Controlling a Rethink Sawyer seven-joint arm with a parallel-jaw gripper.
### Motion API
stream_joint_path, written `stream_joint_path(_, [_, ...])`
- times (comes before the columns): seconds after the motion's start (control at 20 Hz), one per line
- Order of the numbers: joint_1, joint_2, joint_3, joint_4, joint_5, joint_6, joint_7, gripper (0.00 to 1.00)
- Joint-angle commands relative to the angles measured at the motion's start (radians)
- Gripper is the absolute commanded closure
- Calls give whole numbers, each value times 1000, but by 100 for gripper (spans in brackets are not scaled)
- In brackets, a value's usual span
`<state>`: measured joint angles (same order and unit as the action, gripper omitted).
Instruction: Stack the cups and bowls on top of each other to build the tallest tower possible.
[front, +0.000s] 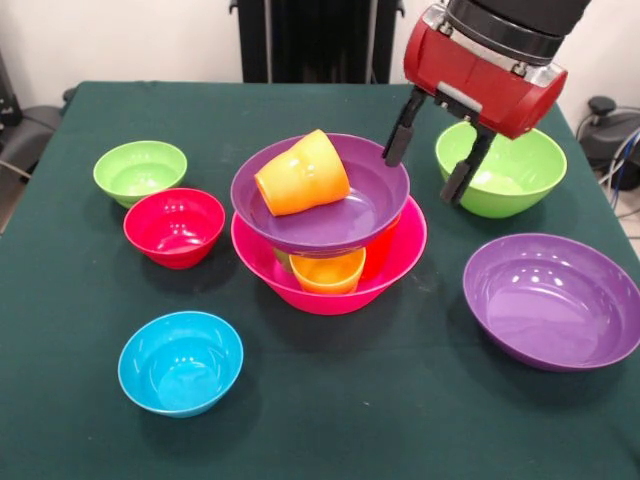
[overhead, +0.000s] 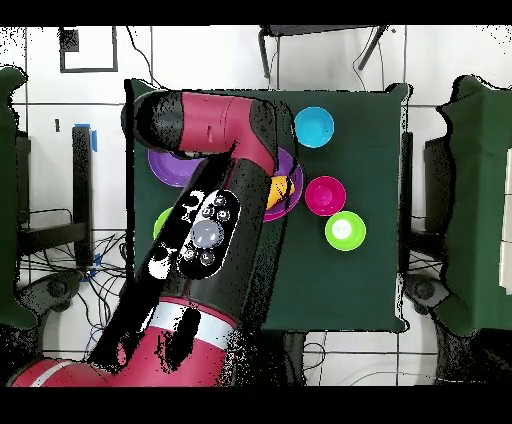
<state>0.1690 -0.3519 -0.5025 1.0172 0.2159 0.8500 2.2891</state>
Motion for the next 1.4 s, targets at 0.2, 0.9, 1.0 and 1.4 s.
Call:
stream_joint_path(0.2, [-104,65,215,-107,-4,27,-73,0])
stream_joint_path(0.9, [-107,52,250,-9,-67,-98,-74,0])
stream_joint_path(1.0, [-108,58,247,-17,-73,-100,-72,0])
stream_joint_path(1.4, [-154,42,320,-45,-66,25,-172,0])
